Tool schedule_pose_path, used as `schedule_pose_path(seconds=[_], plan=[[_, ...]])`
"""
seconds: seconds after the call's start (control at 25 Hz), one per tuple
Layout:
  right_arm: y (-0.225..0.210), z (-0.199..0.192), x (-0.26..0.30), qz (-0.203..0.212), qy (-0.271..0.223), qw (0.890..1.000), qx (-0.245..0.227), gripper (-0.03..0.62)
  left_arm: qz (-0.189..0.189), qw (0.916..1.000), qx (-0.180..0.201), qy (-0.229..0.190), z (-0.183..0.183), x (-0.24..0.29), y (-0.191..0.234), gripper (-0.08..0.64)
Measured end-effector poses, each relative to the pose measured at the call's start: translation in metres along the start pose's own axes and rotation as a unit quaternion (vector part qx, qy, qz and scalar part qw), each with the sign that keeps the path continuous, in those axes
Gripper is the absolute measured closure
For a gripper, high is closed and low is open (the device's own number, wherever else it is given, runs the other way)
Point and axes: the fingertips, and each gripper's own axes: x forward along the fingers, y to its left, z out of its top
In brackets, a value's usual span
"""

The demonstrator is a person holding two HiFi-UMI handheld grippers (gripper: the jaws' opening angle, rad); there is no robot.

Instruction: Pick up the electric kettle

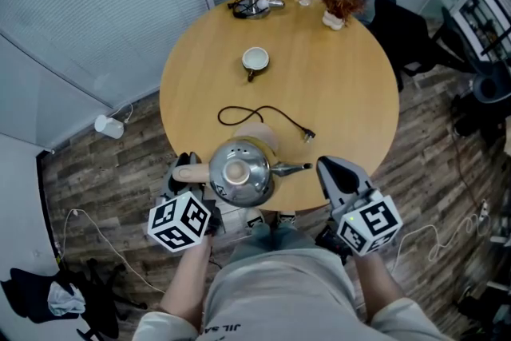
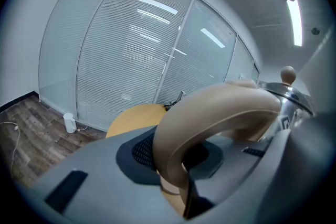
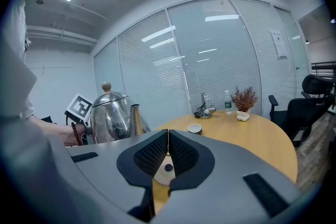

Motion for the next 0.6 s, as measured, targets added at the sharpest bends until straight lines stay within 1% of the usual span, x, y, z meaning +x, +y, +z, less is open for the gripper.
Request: schedule_pose_path(seconds=[0.6], plan=[[0.0044,-0.0034,-0.0065,-0.002,-0.001,1.0,-0.002,0.56,-0.007,1.0,-0.002,-0.003,0.0023,-0.0042,-0.0012,0.485]])
